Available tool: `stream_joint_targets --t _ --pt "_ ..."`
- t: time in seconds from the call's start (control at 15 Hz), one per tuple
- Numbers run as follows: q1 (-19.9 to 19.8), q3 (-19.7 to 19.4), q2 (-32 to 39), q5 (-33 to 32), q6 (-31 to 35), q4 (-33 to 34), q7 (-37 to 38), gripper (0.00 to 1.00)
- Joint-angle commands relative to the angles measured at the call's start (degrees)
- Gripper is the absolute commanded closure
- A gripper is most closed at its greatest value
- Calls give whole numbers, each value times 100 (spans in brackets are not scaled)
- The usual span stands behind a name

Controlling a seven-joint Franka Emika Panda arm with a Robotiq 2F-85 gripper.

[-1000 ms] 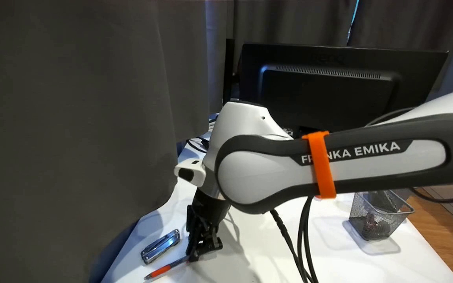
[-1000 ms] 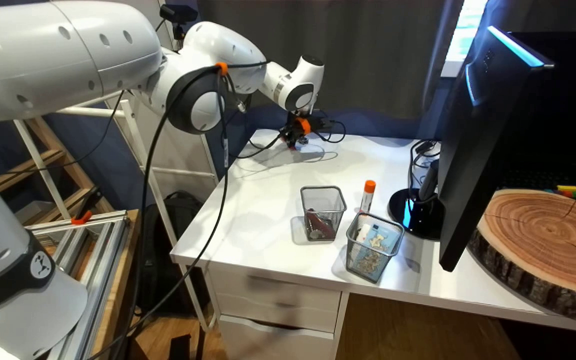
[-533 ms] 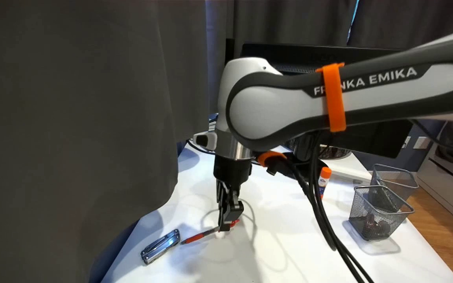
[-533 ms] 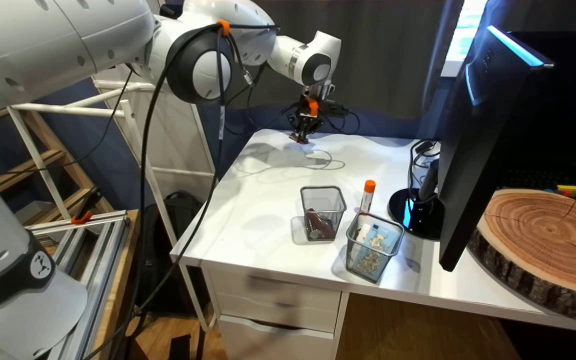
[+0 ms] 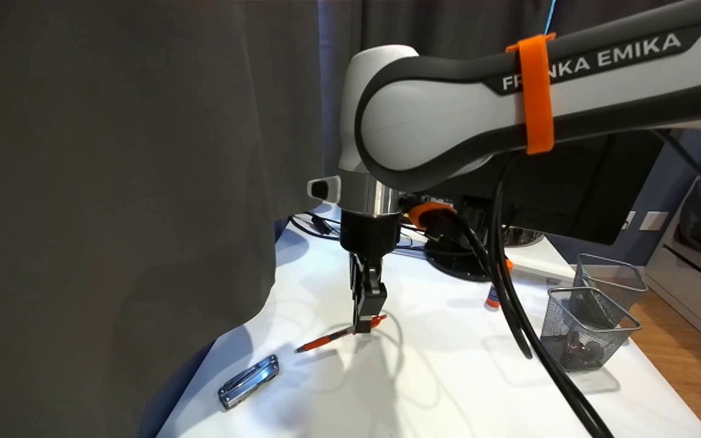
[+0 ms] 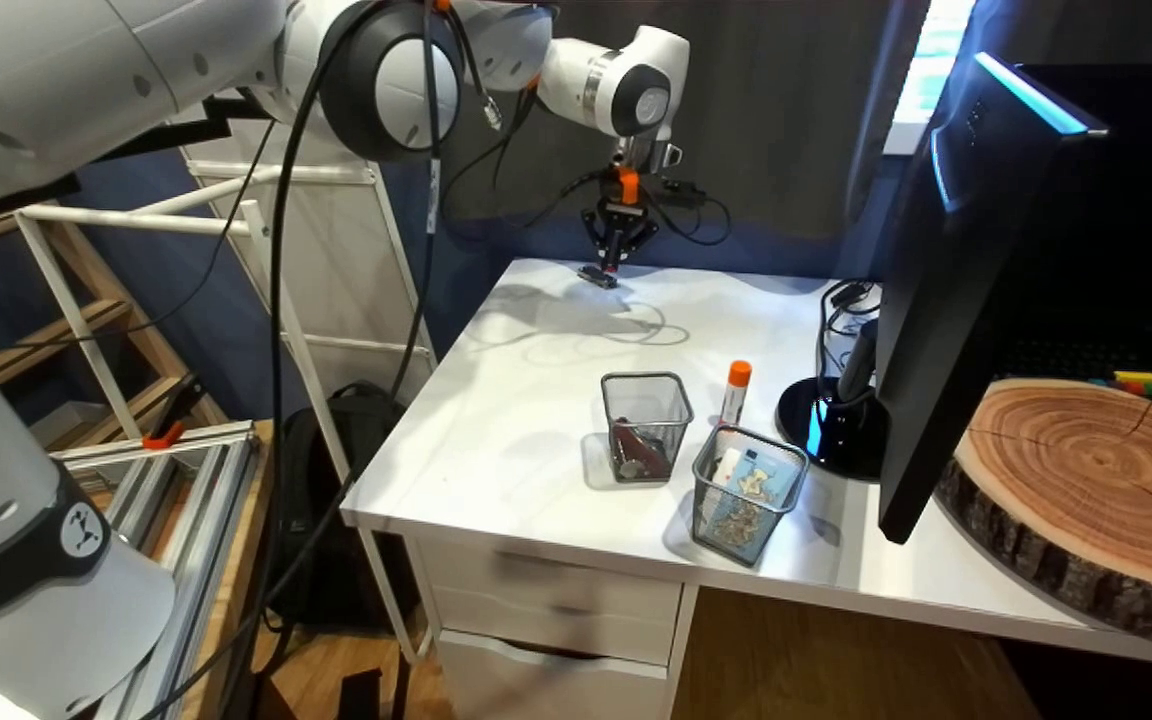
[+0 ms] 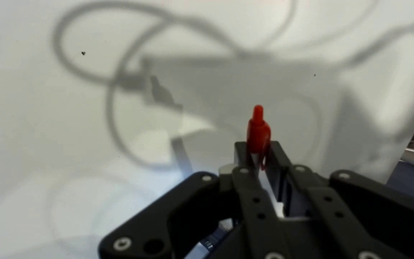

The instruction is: Put the pen in the basket on the left

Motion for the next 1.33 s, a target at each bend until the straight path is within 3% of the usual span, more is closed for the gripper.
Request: stream_joint_targets --t 0.0,0.33,0.67,1.0,1.07,1.13,1.27 --pt "-63 -411 -635 -379 -733 -620 130 96" --pt "157 -1068 -1575 -971 -1721 -1402 451 96" --pt "336 -1373 -2668 -1287 -3075 -2496 687 96" --pt "355 -1732 -3535 -1680 -3965 -3725 1115 96" --pt "260 -1601 -2984 -1462 -3888 -2845 895 96" --pt "-350 -747 -3118 -1864 -4011 -2909 1181 84" --pt "-372 -744 -3113 -1862 -3983 -2895 1174 84"
